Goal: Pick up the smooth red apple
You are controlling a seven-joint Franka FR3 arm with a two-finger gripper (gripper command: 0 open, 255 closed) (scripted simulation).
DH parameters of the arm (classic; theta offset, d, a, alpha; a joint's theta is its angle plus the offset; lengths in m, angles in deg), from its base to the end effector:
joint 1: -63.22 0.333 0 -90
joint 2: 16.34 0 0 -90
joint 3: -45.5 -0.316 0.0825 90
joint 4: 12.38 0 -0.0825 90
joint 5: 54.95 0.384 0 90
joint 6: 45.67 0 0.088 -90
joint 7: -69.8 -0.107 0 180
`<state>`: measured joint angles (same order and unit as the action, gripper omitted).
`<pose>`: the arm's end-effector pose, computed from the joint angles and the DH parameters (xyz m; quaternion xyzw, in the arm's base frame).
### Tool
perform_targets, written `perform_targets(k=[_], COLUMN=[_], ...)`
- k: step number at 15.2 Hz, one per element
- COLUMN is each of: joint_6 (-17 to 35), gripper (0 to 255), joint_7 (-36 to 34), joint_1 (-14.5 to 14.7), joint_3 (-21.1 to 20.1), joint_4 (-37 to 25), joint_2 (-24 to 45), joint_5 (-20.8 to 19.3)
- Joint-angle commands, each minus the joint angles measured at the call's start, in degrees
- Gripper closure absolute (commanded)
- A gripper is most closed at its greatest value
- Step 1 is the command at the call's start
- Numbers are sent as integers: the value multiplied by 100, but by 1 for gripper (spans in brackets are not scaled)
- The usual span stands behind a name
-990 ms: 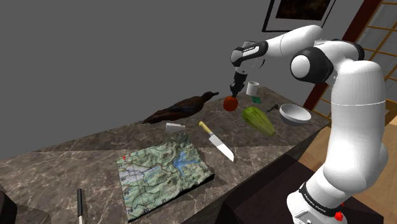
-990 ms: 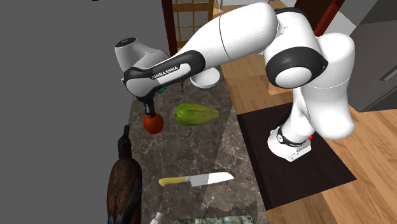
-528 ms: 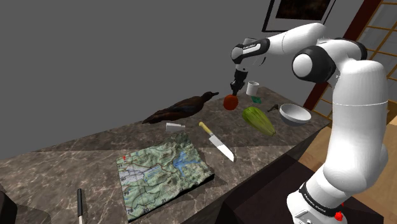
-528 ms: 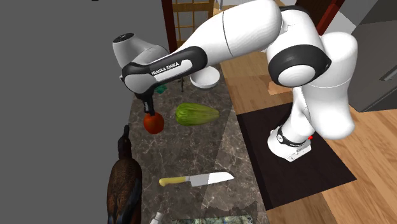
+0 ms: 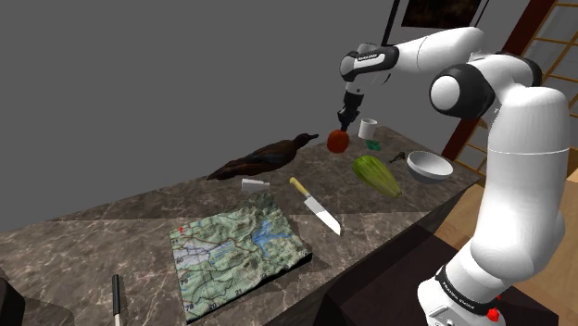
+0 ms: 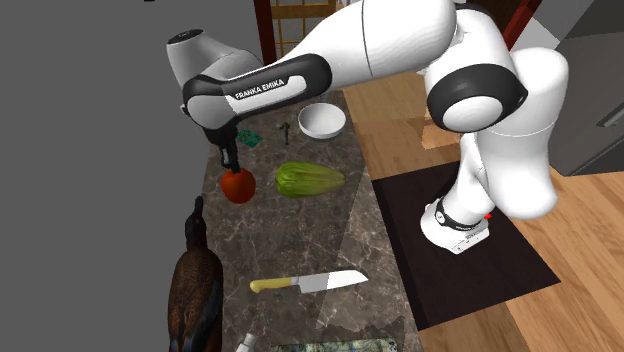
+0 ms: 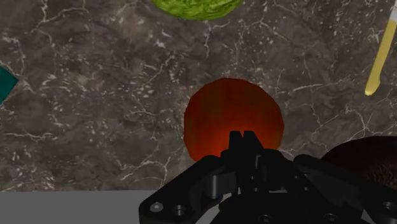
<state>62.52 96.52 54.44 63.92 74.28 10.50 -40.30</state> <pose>0.6256 -0.2647 0.3986 -0.9977 0.0345 0.0078 0.0577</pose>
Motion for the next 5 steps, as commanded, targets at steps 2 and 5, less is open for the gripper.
perform_targets(k=[2, 5], joint_6=[-204, -282], gripper=[255, 255], joint_7=[-36, -49], joint_1=[-3, -5], joint_3=[14, 18], joint_4=[-148, -210], joint_2=[-61, -79], joint_5=[-30, -40])
